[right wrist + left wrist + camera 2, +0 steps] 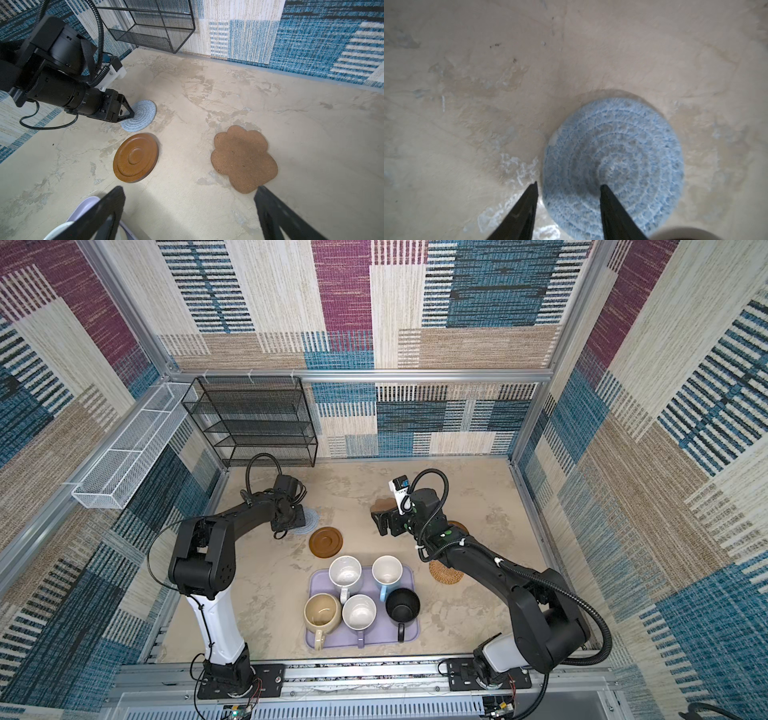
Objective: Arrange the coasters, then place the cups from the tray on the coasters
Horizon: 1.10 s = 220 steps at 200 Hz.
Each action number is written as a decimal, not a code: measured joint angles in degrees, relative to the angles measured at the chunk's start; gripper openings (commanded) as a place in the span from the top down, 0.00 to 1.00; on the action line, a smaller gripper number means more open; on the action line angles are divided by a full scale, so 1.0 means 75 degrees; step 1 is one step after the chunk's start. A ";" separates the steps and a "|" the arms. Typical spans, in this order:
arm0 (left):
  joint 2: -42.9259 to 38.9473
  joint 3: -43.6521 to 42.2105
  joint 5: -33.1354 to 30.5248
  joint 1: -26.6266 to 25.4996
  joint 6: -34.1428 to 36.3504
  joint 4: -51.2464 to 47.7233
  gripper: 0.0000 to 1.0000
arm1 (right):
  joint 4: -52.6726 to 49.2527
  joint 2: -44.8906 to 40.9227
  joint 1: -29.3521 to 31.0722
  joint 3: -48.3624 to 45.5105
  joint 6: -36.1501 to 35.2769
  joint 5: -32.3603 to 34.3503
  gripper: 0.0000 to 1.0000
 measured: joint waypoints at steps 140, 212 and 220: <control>-0.3684 -0.3952 0.2841 -0.0242 -0.0472 0.1769 0.32 | -0.0178 0.0038 0.0012 -0.0012 0.0440 -0.0152 0.00; -0.3244 -0.4272 0.1157 -0.1102 -0.1029 0.2069 0.41 | -0.0198 0.0277 0.0096 0.0245 0.0708 -0.0216 0.00; -0.3136 -0.4269 0.1067 -0.1110 -0.1061 0.2104 0.42 | -0.0195 0.0277 0.0096 0.0245 0.0708 -0.0213 0.00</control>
